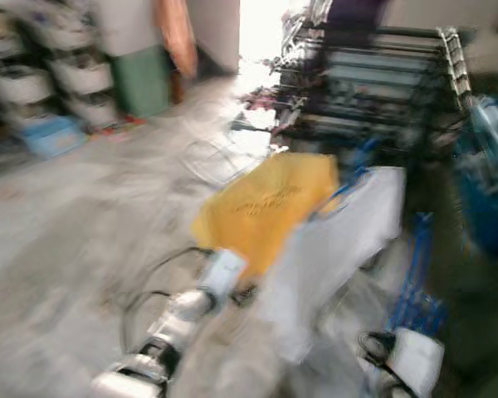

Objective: Hang hanger

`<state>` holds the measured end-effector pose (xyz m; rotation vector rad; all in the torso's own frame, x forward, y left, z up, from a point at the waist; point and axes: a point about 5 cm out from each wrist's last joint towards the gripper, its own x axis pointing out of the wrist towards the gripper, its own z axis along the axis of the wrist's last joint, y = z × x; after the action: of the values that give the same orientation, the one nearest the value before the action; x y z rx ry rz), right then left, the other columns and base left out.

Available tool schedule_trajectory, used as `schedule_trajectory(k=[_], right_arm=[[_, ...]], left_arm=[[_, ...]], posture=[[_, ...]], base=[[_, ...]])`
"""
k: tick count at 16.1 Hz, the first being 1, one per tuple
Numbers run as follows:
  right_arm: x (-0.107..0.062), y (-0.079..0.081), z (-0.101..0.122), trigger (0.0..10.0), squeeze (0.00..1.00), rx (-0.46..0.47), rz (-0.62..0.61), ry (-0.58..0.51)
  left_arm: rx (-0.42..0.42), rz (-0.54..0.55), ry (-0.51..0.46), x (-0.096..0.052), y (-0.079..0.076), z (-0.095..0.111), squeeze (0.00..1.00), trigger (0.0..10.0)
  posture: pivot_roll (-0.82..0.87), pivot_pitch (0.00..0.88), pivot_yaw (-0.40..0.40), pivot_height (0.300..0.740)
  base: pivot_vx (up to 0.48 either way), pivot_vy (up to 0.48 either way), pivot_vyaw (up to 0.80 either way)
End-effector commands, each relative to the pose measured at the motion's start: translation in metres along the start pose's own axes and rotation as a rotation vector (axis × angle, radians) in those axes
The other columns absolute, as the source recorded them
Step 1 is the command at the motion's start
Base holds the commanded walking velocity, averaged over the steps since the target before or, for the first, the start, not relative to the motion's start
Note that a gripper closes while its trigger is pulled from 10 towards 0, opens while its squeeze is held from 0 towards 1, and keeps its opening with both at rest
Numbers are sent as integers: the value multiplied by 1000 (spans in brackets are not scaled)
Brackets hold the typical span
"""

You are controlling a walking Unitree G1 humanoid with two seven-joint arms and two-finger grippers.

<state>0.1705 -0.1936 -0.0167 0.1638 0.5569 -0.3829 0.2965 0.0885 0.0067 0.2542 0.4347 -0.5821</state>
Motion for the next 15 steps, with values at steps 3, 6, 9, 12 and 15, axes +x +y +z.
schedule_trajectory(k=[3,6,9,12,15], right_arm=[[3,-10,2,10000,0,2,-21,9],[8,-14,6,10000,0,9,-10,38],[12,-9,6,10000,0,-32,65,85],[9,3,-4,10000,0,-64,146,143],[10,2,-1,10000,0,-86,162,140]], left_arm=[[11,-34,-28,6,-11,11,0,10000],[8,-31,-23,6,-11,9,0,10000],[6,-15,-14,5,-10,7,0,10000],[9,3,-9,5,-7,6,0,10000],[7,5,-9,4,-7,6,0,10000]], posture=[[-45,0,-2,740],[-44,0,-3,740],[-43,0,-3,740],[-37,0,-9,740],[-36,0,-6,740]], base=[[465,0,-450],[465,0,0],[266,0,0],[0,0,0],[0,0,0]])
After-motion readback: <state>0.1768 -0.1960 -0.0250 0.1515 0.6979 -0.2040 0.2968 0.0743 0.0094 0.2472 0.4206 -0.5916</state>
